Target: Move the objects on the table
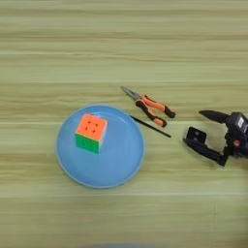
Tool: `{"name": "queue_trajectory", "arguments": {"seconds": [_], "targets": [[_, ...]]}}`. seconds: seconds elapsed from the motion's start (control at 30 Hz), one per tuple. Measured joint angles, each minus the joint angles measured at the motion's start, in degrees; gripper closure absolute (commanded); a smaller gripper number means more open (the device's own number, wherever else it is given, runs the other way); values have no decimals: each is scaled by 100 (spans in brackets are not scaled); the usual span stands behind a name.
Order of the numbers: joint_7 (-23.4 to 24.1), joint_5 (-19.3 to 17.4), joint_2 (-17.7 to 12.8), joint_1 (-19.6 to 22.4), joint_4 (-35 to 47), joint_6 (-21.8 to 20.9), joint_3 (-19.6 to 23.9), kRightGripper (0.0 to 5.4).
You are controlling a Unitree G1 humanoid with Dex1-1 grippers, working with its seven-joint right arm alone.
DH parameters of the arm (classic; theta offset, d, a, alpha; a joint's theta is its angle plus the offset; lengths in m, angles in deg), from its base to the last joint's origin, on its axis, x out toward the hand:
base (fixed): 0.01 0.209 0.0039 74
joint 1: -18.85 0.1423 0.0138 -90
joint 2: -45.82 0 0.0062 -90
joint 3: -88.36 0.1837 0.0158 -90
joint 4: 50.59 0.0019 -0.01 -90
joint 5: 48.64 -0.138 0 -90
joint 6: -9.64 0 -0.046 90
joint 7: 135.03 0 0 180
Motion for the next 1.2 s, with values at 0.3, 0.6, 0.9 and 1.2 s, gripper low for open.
{"name": "queue_trajectory", "arguments": {"seconds": [0.3,0.6,0.9,1.2], "targets": [[41,238,-32,155,-611,-502,-89,2],[-18,275,-32,311,-967,-568,-236,2],[-133,281,-54,415,-1056,-538,-469,2],[-264,277,-113,468,-1019,-305,-657,2]]}}
